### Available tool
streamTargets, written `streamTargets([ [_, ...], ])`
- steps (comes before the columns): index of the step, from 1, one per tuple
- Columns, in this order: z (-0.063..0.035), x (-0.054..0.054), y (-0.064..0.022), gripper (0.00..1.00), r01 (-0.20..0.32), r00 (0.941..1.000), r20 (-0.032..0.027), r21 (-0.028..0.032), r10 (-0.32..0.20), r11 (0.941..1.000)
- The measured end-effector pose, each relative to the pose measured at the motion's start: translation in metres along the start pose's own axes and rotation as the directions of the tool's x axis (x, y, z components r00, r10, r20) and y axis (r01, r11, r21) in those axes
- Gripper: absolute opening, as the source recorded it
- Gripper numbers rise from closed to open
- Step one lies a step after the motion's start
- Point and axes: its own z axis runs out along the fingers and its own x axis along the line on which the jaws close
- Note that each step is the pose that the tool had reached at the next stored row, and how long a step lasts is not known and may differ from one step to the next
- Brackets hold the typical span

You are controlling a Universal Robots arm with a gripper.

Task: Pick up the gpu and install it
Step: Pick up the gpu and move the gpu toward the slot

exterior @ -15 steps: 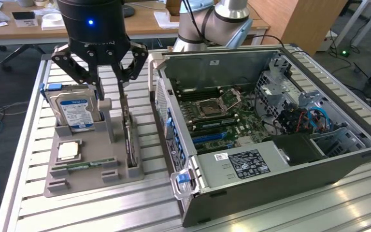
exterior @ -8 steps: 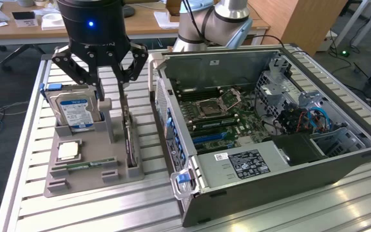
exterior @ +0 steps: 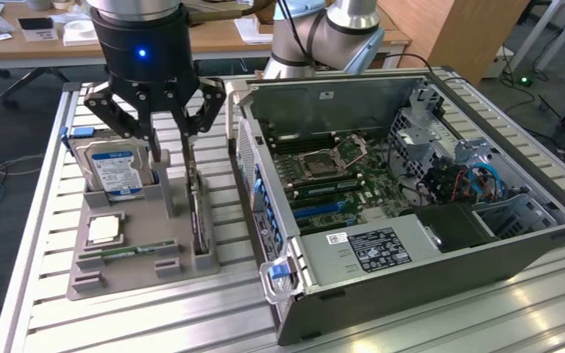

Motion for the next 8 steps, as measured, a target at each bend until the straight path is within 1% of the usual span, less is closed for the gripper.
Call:
streamTargets([
  [8,0.0133,0.0,-0.0006,0.42,0.0,1.0,0.0001,0.0,0.0,1.0],
])
